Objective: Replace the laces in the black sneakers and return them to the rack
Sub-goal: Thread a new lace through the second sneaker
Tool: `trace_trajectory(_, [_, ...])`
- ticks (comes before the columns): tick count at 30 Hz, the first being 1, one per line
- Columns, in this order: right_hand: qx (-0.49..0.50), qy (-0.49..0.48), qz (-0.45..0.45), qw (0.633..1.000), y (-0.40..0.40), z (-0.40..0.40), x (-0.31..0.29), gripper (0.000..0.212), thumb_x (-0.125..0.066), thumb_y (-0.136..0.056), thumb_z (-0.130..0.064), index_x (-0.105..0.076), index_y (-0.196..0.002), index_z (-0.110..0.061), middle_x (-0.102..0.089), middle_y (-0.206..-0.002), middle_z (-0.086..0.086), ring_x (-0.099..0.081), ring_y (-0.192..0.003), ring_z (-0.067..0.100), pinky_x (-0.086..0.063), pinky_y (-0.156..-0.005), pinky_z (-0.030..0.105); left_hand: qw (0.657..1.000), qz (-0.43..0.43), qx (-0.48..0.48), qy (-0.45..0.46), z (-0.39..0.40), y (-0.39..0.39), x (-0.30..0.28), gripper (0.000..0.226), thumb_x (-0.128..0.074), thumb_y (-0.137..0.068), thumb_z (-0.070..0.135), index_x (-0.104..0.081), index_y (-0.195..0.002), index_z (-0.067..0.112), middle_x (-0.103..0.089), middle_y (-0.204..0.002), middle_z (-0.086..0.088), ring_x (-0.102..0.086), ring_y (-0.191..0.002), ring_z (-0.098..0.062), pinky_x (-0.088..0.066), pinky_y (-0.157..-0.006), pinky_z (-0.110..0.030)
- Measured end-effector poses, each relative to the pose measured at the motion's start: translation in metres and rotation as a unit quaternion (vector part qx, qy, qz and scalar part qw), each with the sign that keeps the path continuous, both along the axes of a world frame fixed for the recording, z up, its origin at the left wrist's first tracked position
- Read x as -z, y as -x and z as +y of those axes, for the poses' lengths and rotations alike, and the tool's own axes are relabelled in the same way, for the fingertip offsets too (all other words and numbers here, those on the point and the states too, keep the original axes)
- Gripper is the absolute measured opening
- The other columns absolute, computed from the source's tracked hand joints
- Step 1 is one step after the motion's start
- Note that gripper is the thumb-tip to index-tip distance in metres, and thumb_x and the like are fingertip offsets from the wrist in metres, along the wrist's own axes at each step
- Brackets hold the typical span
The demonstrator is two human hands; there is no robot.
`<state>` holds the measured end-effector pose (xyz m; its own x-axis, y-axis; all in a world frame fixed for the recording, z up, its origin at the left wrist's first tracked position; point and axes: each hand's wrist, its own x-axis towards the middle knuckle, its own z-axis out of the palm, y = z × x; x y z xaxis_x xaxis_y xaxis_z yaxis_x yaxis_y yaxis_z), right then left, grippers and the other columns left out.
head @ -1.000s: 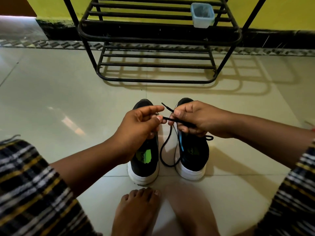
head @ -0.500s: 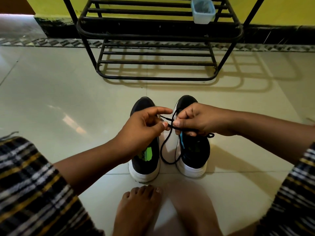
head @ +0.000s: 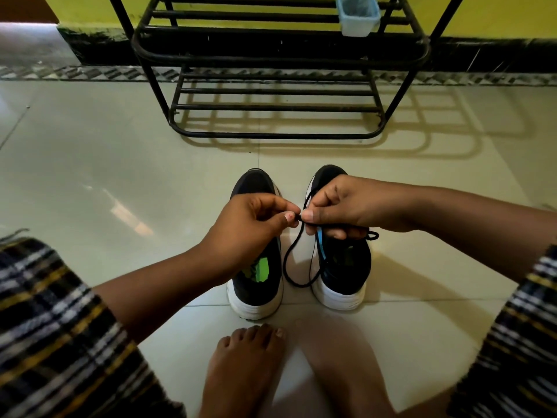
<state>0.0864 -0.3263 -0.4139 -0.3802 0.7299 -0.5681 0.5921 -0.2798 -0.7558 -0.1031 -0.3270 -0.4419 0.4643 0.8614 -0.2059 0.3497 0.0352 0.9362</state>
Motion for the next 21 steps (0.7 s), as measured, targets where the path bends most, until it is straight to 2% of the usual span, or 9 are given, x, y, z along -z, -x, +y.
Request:
trace_trajectory(3, [0.009,0.022,0.009,1.0,0.0001,-0.0011,0.0023,0.027,-0.053,-0.094,-0.029,-0.067,-0.087,-0.007,-0.049,-0.051,0.0,-0.038,-0.046,0.012,-0.032,-0.043,0.02,1.0,-0.007,-0.024,0.012,0.0087,-0.0004,-0.0016,0.01,-0.064,-0.088,0.011,-0.07,-0.09,0.019,-0.069,-0.076,0.008,-0.061,-0.065,0.007,-0.042,-0.056,-0.005])
trace_trajectory(8, [0.033,0.04,0.026,0.998,0.0002,-0.0001,0.0001,0.026,-0.054,-0.093,-0.028,-0.066,-0.092,-0.005,-0.052,-0.056,-0.001,-0.043,-0.046,0.009,-0.035,-0.041,0.019,0.998,-0.029,-0.039,0.039,0.0101,0.0005,-0.0038,0.011,-0.068,-0.082,0.006,-0.069,-0.084,0.017,-0.068,-0.067,0.007,-0.061,-0.061,0.004,-0.043,-0.055,-0.007])
trace_trajectory(13, [0.042,0.014,0.023,0.999,0.0048,-0.0035,0.0039,0.025,-0.053,-0.095,-0.024,-0.067,-0.094,-0.004,-0.049,-0.057,-0.002,-0.042,-0.047,0.008,-0.035,-0.045,0.02,0.996,-0.047,-0.035,0.06,0.0078,-0.0016,-0.0037,0.016,-0.068,-0.082,0.006,-0.067,-0.095,0.017,-0.066,-0.072,0.002,-0.063,-0.064,0.0,-0.046,-0.057,-0.011])
trace_trajectory(16, [0.063,-0.003,0.021,0.998,0.0036,-0.0033,0.0043,0.023,-0.053,-0.094,-0.022,-0.068,-0.091,-0.005,-0.048,-0.056,-0.002,-0.041,-0.047,0.008,-0.034,-0.045,0.02,0.989,-0.059,-0.054,0.126,0.0107,-0.0005,-0.003,0.021,-0.066,-0.085,0.011,-0.065,-0.102,0.024,-0.067,-0.076,0.007,-0.062,-0.07,0.0,-0.045,-0.063,-0.02])
trace_trajectory(18, [0.071,-0.008,0.018,0.997,0.003,-0.003,0.0045,0.024,-0.054,-0.094,-0.023,-0.068,-0.09,-0.005,-0.048,-0.056,-0.002,-0.041,-0.047,0.009,-0.034,-0.045,0.02,0.983,-0.061,-0.052,0.166,0.0111,-0.0004,-0.0023,0.021,-0.066,-0.085,0.015,-0.067,-0.103,0.024,-0.067,-0.078,0.008,-0.06,-0.073,-0.001,-0.044,-0.067,-0.022])
trace_trajectory(21, [0.066,-0.012,0.013,0.998,0.0057,-0.0037,0.0048,0.024,-0.055,-0.094,-0.023,-0.068,-0.091,-0.004,-0.048,-0.055,-0.002,-0.041,-0.047,0.009,-0.035,-0.045,0.02,0.981,-0.057,-0.049,0.177,0.0095,-0.0015,-0.0015,0.015,-0.064,-0.086,0.02,-0.069,-0.1,0.023,-0.067,-0.082,0.006,-0.057,-0.074,-0.004,-0.045,-0.069,-0.022])
